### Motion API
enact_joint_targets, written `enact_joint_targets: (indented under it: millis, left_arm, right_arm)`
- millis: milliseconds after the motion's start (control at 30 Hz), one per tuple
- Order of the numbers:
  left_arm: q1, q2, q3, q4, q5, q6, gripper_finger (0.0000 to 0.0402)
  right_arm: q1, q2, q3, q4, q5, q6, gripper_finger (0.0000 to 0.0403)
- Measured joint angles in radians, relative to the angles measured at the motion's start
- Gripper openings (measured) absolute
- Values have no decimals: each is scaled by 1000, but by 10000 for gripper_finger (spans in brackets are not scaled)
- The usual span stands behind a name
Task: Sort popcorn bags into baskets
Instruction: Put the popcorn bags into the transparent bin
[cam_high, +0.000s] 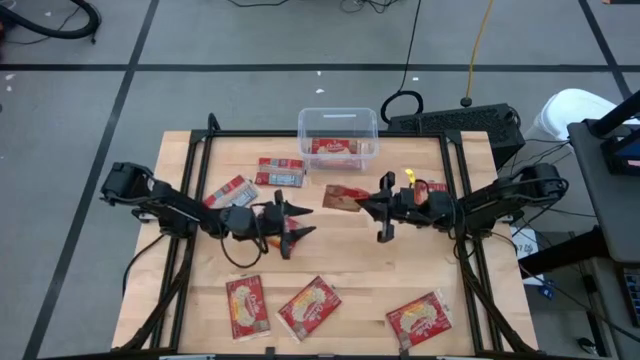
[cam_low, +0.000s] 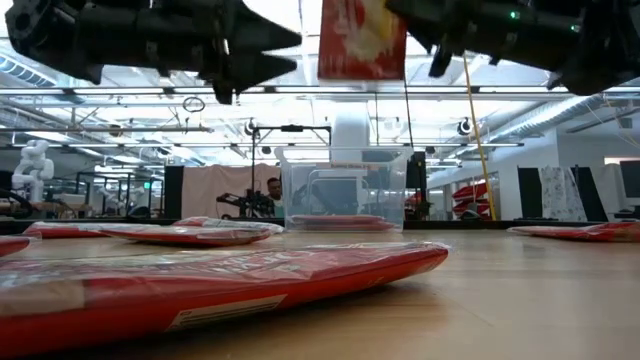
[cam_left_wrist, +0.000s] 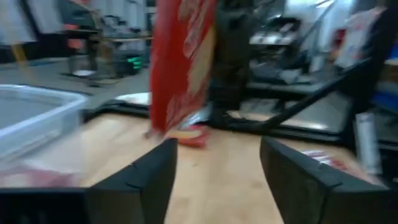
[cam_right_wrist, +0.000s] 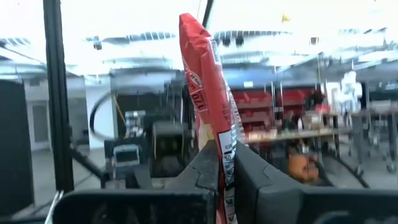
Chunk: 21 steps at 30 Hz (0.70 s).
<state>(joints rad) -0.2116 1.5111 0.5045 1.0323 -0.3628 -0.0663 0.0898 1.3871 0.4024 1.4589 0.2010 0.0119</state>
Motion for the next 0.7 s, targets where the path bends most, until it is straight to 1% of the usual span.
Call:
enact_joint_targets:
  millis: [33,100,167,267,333,433,533,633,700]
  left_arm:
    - [-8,4,8,-14,-35,14,253]
    - [-11,28,39,1,-61,34,270]
    - [-11,40,52,15,-87,58,281]
    - [7,77,87,58,-80,91,285]
    - [20,79,106,74,-51,110,280]
    - [40,97,137,97,21,129,263]
    - [53,106,162,102,94,159,236]
    - [63,107,171,103,128,183,192]
    - [71,109,171,95,135,189,151]
  right_arm:
    - [5,1,4,17,1,-10,10]
    - [13,0,14,46,-6,-32,11]
    - [17,-1,28,59,-39,-50,11]
    - [23,0,39,61,-69,-51,11]
    - [25,3,47,63,-76,-51,11]
    - [33,7,47,58,-76,-55,11]
    - [37,7,47,57,-76,-58,11]
    - [37,7,47,55,-76,-58,11]
    - [37,7,47,55,-76,-59,11]
